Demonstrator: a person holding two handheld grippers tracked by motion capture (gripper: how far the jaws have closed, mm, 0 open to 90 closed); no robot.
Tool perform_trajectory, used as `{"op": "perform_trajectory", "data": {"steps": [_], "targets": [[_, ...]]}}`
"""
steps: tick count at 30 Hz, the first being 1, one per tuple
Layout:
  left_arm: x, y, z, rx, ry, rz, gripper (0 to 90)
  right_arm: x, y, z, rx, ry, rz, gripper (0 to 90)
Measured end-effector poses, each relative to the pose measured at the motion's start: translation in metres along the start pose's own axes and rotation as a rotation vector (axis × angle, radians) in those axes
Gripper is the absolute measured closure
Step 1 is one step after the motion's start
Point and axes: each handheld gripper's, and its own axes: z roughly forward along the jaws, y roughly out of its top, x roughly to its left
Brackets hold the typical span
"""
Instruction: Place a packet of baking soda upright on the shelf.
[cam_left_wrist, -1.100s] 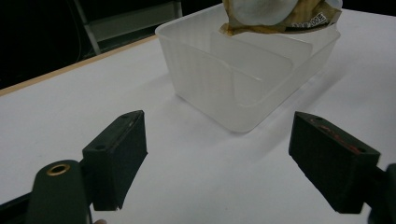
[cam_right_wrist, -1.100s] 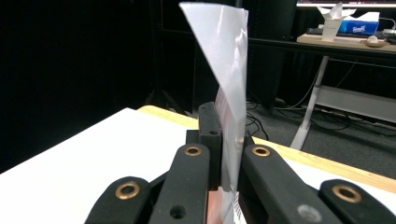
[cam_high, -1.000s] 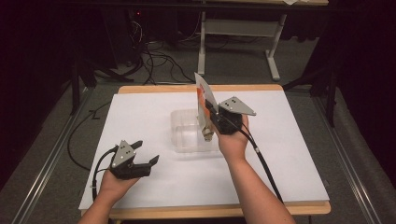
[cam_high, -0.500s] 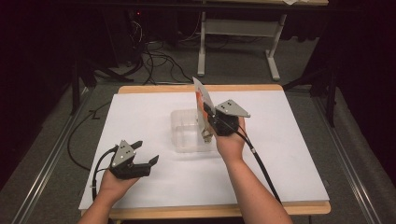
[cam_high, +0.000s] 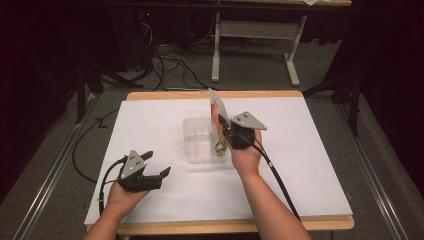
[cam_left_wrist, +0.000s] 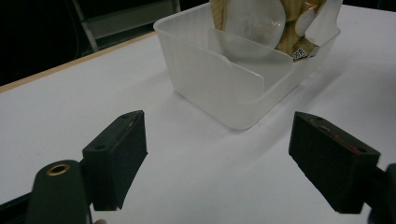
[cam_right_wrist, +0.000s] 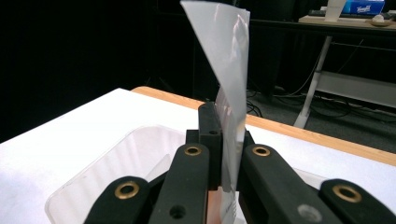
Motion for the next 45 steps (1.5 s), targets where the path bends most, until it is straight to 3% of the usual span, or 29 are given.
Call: {"op": "perform_trajectory", "data": {"steps": [21,45], "targets": [[-0.001,0.0,0.001,0.002,-0.005,0.005,19.9,0.006,-0.013,-0.004,-0.007,0.01,0.003,90.0],[0.002,0.001,0.0,-0.006,-0.011,-0.003,19.9,0.016,-0.034,-0.006,0.033,0.028,0.008,90.0]]}}
